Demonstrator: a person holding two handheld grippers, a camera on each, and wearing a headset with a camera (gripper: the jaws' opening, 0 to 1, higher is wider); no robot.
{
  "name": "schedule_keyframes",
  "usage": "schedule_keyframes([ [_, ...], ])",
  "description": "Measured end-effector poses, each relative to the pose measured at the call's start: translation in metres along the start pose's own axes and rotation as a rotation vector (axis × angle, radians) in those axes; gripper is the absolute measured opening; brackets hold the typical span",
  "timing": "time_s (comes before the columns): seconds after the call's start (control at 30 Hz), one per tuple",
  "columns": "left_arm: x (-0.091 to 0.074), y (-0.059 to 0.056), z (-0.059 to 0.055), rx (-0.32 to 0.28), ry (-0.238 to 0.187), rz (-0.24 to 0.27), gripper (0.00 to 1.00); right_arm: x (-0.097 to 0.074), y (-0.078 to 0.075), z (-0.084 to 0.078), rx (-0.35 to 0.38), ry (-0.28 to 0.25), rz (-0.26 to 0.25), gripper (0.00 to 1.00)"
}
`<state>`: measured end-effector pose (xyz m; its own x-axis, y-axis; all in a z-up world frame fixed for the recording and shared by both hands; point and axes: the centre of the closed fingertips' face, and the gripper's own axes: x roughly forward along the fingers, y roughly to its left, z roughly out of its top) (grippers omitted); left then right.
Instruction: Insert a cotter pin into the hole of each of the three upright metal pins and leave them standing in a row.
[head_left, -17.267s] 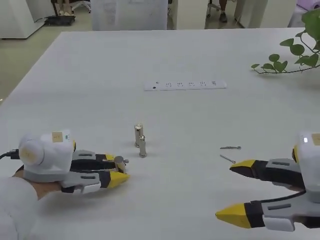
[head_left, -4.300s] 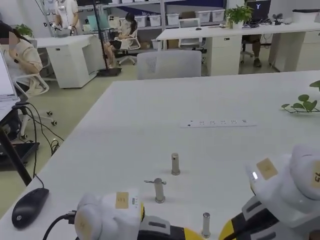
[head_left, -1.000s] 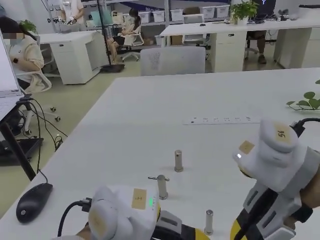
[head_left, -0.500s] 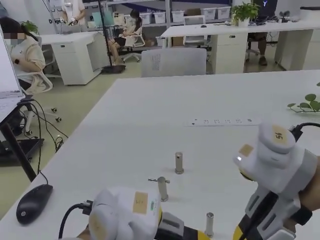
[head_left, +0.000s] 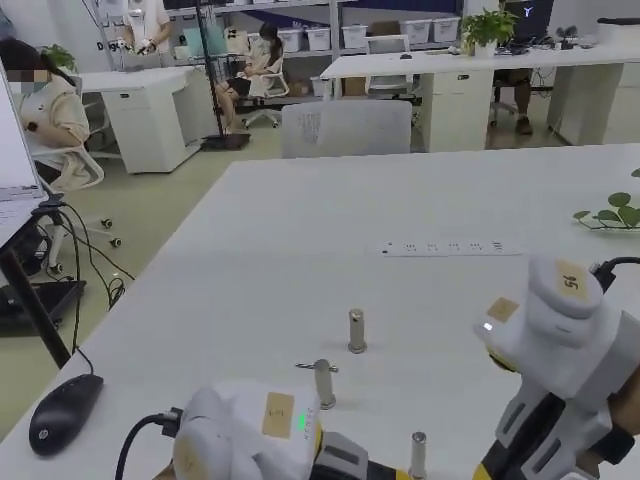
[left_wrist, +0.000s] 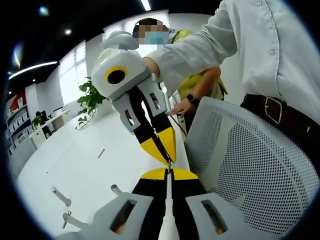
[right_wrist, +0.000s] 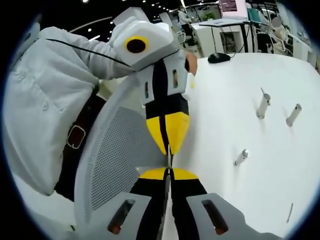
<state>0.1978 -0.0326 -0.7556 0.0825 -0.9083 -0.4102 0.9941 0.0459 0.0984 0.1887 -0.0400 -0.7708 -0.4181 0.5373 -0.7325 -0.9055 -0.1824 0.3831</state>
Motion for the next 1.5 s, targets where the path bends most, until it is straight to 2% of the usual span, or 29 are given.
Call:
schedule_keyframes([
  [0.07, 0.000, 0.002, -0.002, -0.014, 0.004, 0.008, 0.00, 0.000, -0.004, 0.000, -0.049, 0.018, -0.041, 0.04],
  [0.17, -0.002, 0.008, -0.005, -0.064, 0.009, 0.027, 0.00, -0.002, -0.009, 0.004, -0.132, 0.034, -0.128, 0.04],
  [0.47, -0.002, 0.016, -0.007, -0.107, 0.003, 0.052, 0.00, -0.004, -0.016, 0.005, -0.197, 0.048, -0.249, 0.04],
  [0.6, 0.000, 0.015, -0.009, -0.125, 0.004, 0.050, 0.00, -0.002, -0.018, 0.003, -0.192, 0.059, -0.278, 0.03],
  [0.73, 0.000, 0.018, -0.010, -0.146, -0.004, 0.057, 0.00, -0.003, -0.022, 0.002, -0.161, 0.041, -0.305, 0.03],
  [0.87, -0.002, 0.024, -0.010, -0.173, -0.028, 0.072, 0.00, -0.006, -0.026, 0.003, -0.138, 0.018, -0.331, 0.03],
  [1.07, -0.005, 0.034, -0.016, -0.221, -0.040, 0.089, 0.06, -0.013, -0.035, -0.006, -0.100, 0.007, -0.362, 0.03],
  [1.27, -0.002, 0.052, -0.045, -0.241, 0.021, 0.123, 0.14, -0.022, -0.042, -0.018, -0.040, -0.004, -0.397, 0.03],
  [1.4, 0.002, 0.067, -0.069, -0.257, 0.084, 0.170, 0.14, -0.026, -0.043, -0.026, -0.008, -0.008, -0.418, 0.03],
  [1.5, 0.007, 0.075, -0.080, -0.263, 0.105, 0.199, 0.17, -0.028, -0.045, -0.031, 0.019, -0.013, -0.433, 0.03],
])
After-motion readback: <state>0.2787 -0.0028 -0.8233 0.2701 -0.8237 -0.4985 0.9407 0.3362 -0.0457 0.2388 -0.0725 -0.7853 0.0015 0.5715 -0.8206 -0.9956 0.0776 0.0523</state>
